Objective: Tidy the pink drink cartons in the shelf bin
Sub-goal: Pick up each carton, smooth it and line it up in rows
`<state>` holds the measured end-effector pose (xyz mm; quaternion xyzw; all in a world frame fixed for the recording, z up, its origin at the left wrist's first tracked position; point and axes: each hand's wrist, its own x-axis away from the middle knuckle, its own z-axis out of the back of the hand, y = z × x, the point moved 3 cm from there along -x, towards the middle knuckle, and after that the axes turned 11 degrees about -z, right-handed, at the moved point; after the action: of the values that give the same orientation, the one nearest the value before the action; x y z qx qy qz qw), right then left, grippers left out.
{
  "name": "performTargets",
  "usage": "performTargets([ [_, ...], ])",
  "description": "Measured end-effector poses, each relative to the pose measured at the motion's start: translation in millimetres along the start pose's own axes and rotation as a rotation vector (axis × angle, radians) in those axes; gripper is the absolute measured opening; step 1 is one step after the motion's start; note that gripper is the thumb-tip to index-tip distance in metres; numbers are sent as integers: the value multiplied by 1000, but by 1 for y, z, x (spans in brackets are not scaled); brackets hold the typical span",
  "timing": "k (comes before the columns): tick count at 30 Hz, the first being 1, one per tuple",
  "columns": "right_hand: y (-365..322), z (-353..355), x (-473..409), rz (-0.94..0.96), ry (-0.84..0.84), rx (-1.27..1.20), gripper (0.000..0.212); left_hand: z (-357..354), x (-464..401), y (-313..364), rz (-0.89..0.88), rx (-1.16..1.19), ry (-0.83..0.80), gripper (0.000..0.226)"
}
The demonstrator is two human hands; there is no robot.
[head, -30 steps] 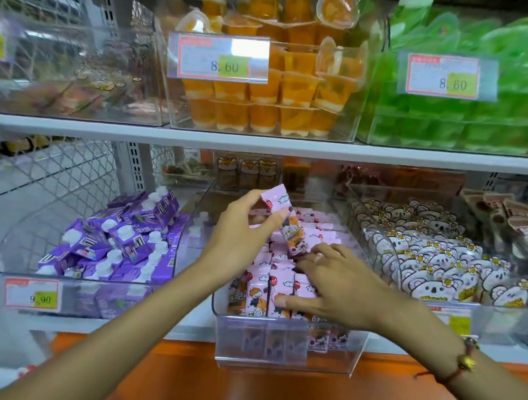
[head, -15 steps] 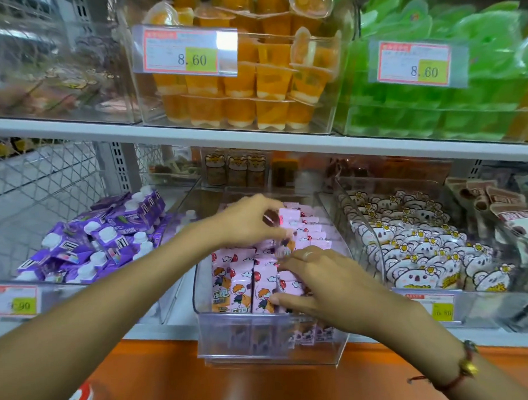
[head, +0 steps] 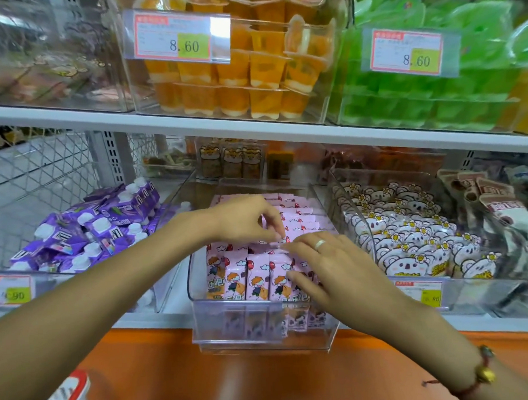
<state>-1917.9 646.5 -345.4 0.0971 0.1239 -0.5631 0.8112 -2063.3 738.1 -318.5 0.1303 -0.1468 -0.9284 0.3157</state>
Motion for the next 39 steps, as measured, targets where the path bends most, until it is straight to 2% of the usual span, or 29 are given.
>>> performTargets([
  [3, 2, -3, 0, -2, -23, -31, 38, -10, -4, 3, 36, -95, -144, 23],
  [9, 2, -3, 0, -20, -38, -44, 38, -11, -11, 4, 129, -206, -161, 17],
  [14, 4, -2, 0, -39, -25, -64, 38, -14, -7, 5, 117, -272, -75, 13],
  [17, 5, -2, 0, -44, -17, -81, 38, -12, 2, 6, 126, -236, 71, 10],
  [22, 5, -3, -1, -46, -15, -77, 38, 1, 19, 18, 139, -86, 413, 9],
  [27, 7, 3, -3, -54, 4, -120, 35, 19, 47, 24, 187, 248, 693, 7],
  [29, 8, 7, -5, -88, 57, -229, 30, 27, 59, 25, 163, 401, 845, 9],
  [31, 8, 13, -7, -171, 165, -460, 26, 30, 70, 32, 127, 550, 987, 15],
  [33, 3, 20, -9, -264, 218, -759, 26, 27, 75, 38, 125, 612, 1040, 13],
  [35, -8, 23, -13, -297, 150, -943, 39, 18, 74, 43, 144, 627, 1004, 9],
  [37, -19, 24, -16, -249, 94, -940, 41, 8, 71, 44, 152, 723, 968, 7],
  [39, -27, 25, -19, -205, 98, -956, 25, -1, 71, 45, 165, 873, 976, 10],
])
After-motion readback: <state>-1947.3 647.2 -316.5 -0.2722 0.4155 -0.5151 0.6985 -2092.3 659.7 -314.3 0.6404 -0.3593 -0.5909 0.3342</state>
